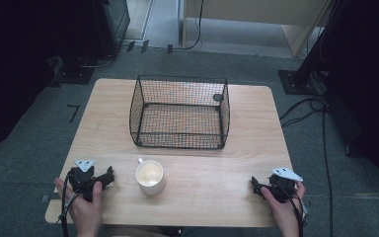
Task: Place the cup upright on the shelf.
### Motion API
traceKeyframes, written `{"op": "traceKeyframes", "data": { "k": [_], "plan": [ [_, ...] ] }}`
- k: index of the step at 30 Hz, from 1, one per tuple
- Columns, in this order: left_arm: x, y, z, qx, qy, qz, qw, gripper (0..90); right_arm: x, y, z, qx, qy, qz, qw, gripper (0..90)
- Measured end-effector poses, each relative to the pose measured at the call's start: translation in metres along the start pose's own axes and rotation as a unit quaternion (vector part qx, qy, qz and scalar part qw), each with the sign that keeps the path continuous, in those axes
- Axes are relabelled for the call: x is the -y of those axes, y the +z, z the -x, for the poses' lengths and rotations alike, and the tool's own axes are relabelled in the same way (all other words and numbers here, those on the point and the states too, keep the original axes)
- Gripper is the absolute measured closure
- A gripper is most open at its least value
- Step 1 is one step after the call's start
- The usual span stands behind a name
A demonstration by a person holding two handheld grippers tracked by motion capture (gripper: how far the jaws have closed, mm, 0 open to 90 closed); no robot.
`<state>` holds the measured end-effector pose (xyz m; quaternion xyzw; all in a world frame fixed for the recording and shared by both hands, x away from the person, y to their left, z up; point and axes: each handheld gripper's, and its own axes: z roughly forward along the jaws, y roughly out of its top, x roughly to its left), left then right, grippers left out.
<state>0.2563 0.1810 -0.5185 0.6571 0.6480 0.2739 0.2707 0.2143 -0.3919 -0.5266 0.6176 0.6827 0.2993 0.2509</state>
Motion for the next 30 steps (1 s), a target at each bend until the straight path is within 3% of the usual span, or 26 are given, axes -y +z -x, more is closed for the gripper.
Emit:
{"op": "traceKeyframes", "data": {
  "k": [4,7,9,12,13,16,17,18,19,20,21,24,25,30],
  "plan": [
    [-0.002,0.002,0.000,-0.003,-0.005,-0.003,1.0000,10.1,0.000,-0.001,0.000,0.012,0.012,0.003,0.9998,5.8],
    [-0.002,0.003,0.002,-0.011,-0.011,-0.003,0.9999,10.0,0.000,-0.003,-0.005,0.024,0.009,0.012,0.9996,13.1],
    [-0.002,0.003,0.002,-0.011,-0.011,-0.003,0.9999,10.0,-0.001,-0.005,-0.007,0.022,0.004,0.008,0.9997,11.6],
    [-0.002,0.003,0.003,-0.013,-0.013,-0.003,0.9998,10.0,-0.012,-0.010,-0.021,-0.009,-0.011,0.014,0.9998,8.0],
    [-0.003,0.003,0.003,-0.014,-0.014,-0.003,0.9998,10.0,-0.012,-0.010,-0.021,-0.009,-0.011,0.014,0.9998,8.0],
    [-0.003,0.003,0.004,-0.015,-0.015,-0.003,0.9998,10.0,-0.025,-0.016,-0.040,-0.033,-0.024,0.031,0.9987,7.0],
    [-0.003,0.003,0.004,-0.015,-0.015,-0.002,0.9998,10.0,-0.025,-0.016,-0.040,-0.033,-0.024,0.031,0.9987,7.0],
    [-0.003,0.003,0.004,-0.015,-0.015,-0.002,0.9998,10.0,-0.031,-0.018,-0.051,-0.045,-0.036,0.038,0.9976,6.7],
    [-0.003,0.003,0.004,-0.015,-0.015,-0.002,0.9998,10.0,-0.031,-0.018,-0.051,-0.045,-0.036,0.038,0.9976,6.7],
    [-0.003,0.003,0.004,-0.014,-0.016,-0.002,0.9998,10.0,-0.037,-0.020,-0.064,-0.057,-0.050,0.044,0.9962,6.7],
    [-0.003,0.003,0.004,-0.014,-0.016,-0.002,0.9998,10.0,-0.037,-0.020,-0.064,-0.057,-0.050,0.044,0.9962,6.7],
    [-0.003,0.003,0.004,-0.014,-0.015,-0.002,0.9998,10.0,-0.046,-0.023,-0.081,-0.080,-0.063,0.054,0.9933,7.3],
    [-0.003,0.003,0.004,-0.013,-0.014,-0.002,0.9998,10.0,-0.052,-0.024,-0.092,-0.097,-0.071,0.059,0.9910,7.5],
    [-0.003,0.003,0.004,-0.012,-0.013,-0.002,0.9998,10.0,-0.061,-0.026,-0.112,-0.106,-0.092,0.077,0.9871,10.3]
  ]
}}
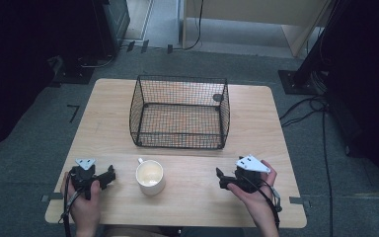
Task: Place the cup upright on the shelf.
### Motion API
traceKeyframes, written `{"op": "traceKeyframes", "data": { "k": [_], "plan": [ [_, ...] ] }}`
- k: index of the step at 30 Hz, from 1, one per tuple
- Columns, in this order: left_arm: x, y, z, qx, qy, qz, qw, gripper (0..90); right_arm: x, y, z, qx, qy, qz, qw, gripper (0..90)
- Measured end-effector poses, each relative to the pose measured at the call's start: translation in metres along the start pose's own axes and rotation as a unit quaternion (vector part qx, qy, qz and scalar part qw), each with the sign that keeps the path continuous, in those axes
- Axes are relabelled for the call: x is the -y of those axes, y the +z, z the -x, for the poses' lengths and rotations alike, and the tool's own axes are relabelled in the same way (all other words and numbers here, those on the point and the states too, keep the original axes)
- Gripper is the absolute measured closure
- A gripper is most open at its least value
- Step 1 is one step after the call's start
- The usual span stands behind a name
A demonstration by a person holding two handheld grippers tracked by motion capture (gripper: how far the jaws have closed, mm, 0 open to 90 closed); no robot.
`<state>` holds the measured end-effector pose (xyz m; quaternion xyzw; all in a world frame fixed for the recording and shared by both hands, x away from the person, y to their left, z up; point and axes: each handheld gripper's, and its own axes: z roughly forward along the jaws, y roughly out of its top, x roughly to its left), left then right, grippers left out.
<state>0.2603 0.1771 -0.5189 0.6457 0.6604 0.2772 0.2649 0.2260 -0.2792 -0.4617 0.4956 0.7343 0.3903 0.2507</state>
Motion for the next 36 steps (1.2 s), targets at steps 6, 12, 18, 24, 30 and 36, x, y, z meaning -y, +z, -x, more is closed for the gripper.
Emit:
{"op": "traceKeyframes", "data": {
  "k": [6,12,18,24,30,36],
  "plan": [
    [0.000,0.000,0.000,0.001,0.000,0.000,1.0000,10.0,-0.016,0.005,-0.020,-0.025,-0.008,0.015,0.9995,12.9],
    [0.000,0.000,0.000,0.002,0.002,0.000,1.0000,10.0,-0.028,0.012,-0.041,-0.055,-0.017,0.023,0.9981,17.0],
    [0.000,0.000,0.000,0.003,0.004,-0.001,1.0000,10.0,-0.036,0.016,-0.055,-0.080,-0.010,0.017,0.9966,20.8],
    [0.000,0.000,0.001,0.004,0.005,-0.001,1.0000,10.0,-0.044,0.022,-0.072,-0.100,-0.009,0.024,0.9947,27.4],
    [0.000,0.000,0.001,0.005,0.007,-0.001,1.0000,10.0,-0.049,0.025,-0.082,-0.125,-0.003,0.034,0.9916,32.1],
    [0.000,0.000,0.001,0.007,0.007,-0.001,1.0000,10.0,-0.052,0.030,-0.100,-0.155,-0.022,0.039,0.9869,34.1]
  ]
}}
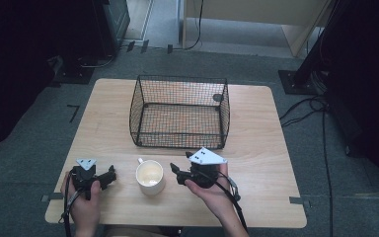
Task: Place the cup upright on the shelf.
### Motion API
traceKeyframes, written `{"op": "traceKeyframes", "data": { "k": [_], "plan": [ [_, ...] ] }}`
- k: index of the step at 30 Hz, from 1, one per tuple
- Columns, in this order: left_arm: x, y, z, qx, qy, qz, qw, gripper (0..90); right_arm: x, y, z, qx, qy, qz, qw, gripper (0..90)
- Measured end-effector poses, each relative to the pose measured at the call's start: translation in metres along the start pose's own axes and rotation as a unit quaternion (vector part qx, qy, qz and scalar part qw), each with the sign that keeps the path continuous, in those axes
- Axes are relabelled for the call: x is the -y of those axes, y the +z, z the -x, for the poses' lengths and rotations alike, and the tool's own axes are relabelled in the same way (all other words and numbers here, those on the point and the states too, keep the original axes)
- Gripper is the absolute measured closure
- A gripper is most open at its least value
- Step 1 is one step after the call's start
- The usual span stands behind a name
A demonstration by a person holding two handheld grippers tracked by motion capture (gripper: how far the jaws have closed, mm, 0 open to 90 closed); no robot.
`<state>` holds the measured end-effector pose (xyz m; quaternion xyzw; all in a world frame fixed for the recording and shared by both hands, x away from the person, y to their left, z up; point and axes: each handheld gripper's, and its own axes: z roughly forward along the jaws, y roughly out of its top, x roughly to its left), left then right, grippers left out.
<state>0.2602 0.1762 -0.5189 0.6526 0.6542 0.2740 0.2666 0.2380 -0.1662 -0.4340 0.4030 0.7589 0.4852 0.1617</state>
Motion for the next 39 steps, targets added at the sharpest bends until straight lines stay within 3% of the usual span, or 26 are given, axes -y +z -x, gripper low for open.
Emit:
{"op": "traceKeyframes", "data": {
  "k": [5,10,14,22,26,31,39],
  "plan": [
    [0.000,0.000,0.000,0.000,0.000,0.000,1.0000,10.0,0.001,0.007,-0.012,-0.034,0.002,-0.008,0.9994,28.0],
    [0.000,0.000,0.000,0.001,0.001,0.000,1.0000,10.0,0.000,0.013,-0.020,-0.046,-0.002,-0.014,0.9988,25.0],
    [0.000,0.000,0.000,0.002,0.001,0.000,1.0000,10.0,0.002,0.025,-0.031,-0.062,-0.006,-0.026,0.9977,13.2],
    [0.000,0.000,0.000,0.003,0.002,0.000,1.0000,10.0,0.006,0.044,-0.048,-0.080,-0.019,-0.033,0.9961,9.9],
    [0.000,0.000,0.000,0.004,0.003,0.001,1.0000,10.0,0.009,0.052,-0.054,-0.082,-0.029,-0.042,0.9953,5.5],
    [0.000,0.000,0.000,0.005,0.004,0.000,1.0000,10.0,0.017,0.068,-0.062,-0.057,-0.046,-0.055,0.9958,3.1],
    [0.000,0.000,0.002,0.007,0.006,0.000,1.0000,10.0,0.025,0.081,-0.066,-0.038,-0.058,-0.065,0.9954,1.8]
  ]
}}
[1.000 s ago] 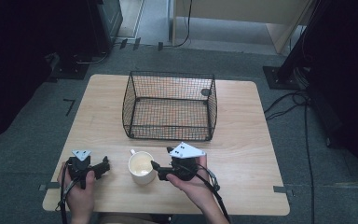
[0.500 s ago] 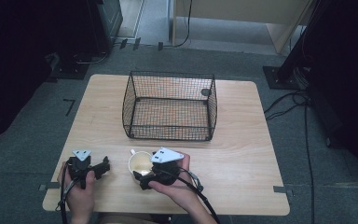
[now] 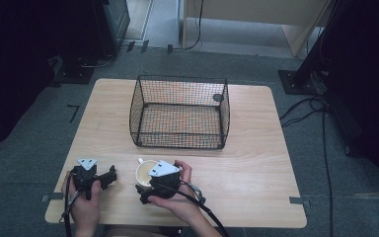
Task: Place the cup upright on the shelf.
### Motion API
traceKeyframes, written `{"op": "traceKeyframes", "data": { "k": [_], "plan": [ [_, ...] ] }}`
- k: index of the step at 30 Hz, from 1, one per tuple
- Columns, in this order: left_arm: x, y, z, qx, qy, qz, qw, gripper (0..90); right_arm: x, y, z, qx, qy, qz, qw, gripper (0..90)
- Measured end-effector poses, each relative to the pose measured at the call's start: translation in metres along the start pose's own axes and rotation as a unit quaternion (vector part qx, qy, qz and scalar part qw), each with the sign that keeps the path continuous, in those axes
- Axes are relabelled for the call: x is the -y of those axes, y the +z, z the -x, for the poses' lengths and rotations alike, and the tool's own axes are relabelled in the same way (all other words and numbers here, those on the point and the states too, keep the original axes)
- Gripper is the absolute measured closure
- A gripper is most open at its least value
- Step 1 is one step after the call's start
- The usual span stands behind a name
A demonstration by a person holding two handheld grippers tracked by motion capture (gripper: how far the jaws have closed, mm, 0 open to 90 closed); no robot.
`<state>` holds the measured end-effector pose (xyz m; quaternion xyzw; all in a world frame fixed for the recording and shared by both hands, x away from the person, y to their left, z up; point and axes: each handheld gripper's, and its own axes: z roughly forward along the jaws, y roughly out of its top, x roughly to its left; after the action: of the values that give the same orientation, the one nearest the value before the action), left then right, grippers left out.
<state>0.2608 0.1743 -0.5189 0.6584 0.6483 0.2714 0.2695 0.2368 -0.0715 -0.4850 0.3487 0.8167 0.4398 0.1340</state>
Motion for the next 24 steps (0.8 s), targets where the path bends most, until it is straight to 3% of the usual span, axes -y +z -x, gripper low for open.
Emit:
{"op": "traceKeyframes", "data": {
  "k": [8,14,17,22,24],
  "plan": [
    [0.000,0.000,0.000,0.001,0.001,0.000,1.0000,10.0,0.010,0.011,-0.001,0.022,-0.002,0.000,0.9998,7.2],
    [0.000,0.000,0.000,0.001,0.002,0.000,1.0000,10.0,0.011,0.010,0.000,0.023,-0.001,0.011,0.9997,8.4],
    [0.000,0.000,0.000,0.001,0.002,0.000,1.0000,10.0,0.012,0.008,0.002,0.020,0.013,0.021,0.9995,8.5],
    [0.000,0.000,0.000,0.002,0.002,0.000,1.0000,10.0,0.009,0.001,0.005,0.021,0.013,0.040,0.9989,8.6],
    [0.000,0.000,0.000,0.002,0.001,0.001,1.0000,10.1,0.005,-0.006,0.007,0.024,0.012,0.060,0.9978,8.6]
  ]
}}
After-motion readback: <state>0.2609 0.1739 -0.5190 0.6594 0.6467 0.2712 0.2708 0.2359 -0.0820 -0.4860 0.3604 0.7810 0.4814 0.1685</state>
